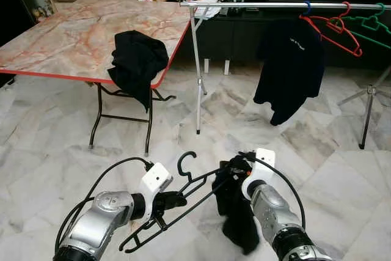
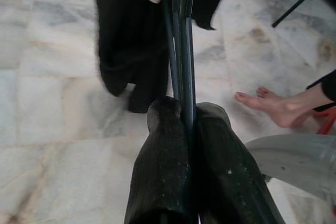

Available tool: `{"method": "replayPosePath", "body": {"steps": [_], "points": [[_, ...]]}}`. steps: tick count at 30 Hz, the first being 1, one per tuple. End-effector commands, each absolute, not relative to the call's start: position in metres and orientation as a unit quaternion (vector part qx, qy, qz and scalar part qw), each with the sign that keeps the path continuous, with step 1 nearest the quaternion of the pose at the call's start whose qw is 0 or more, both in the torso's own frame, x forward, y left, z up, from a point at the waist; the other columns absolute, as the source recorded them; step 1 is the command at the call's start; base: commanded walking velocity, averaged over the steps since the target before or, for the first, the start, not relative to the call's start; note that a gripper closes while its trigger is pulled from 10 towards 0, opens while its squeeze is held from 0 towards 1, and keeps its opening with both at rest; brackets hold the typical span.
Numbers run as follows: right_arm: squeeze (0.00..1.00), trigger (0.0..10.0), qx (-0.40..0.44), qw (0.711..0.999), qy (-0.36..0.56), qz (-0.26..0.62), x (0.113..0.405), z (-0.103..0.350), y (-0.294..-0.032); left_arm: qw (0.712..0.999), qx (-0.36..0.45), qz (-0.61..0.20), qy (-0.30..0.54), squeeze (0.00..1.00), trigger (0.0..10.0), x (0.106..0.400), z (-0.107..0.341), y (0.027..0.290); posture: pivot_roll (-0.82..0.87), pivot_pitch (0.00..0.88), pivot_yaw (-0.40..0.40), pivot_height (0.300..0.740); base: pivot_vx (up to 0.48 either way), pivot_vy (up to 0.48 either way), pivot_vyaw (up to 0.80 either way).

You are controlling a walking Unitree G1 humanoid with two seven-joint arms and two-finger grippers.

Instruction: Hang hanger

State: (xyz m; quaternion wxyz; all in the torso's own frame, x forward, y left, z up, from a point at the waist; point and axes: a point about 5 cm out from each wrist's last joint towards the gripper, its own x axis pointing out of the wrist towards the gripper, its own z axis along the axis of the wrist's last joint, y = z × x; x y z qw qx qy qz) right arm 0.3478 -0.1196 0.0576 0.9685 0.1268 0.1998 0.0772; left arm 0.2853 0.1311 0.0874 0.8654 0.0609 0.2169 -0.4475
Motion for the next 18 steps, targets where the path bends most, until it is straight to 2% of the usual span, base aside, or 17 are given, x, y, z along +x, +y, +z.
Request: {"method": "replayPosePath", "body": {"steps": [1,11,16,18], "points": [[0.0,10.0,0.114,0.973,0.178,0.094,0.354,0.068,-0.111,0.86,0.047,-0.467,0.2,0.0,10.0,0.283,0.096,0.128,0.12,0.087,0.066,0.74,0.0,0.0,0.0],[0.0,10.0,0.096,0.985,0.14,-0.027,0.368,0.087,-0.15,0.852,0.06,-0.473,0.218,0.0,10.0,0.276,0.092,0.135,0.12,0.095,0.064,0.74,0.0,0.0,0.0],[0.0,10.0,0.093,0.985,0.142,-0.029,0.369,0.088,-0.15,0.849,0.062,-0.478,0.218,0.0,10.0,0.275,0.093,0.135,0.12,0.098,0.063,0.74,0.0,0.0,0.0],[0.0,10.0,0.091,0.984,0.153,0.003,0.368,0.085,-0.139,0.852,0.063,-0.473,0.214,0.0,10.0,0.277,0.093,0.134,0.12,0.098,0.062,0.74,0.0,0.0,0.0]]}}
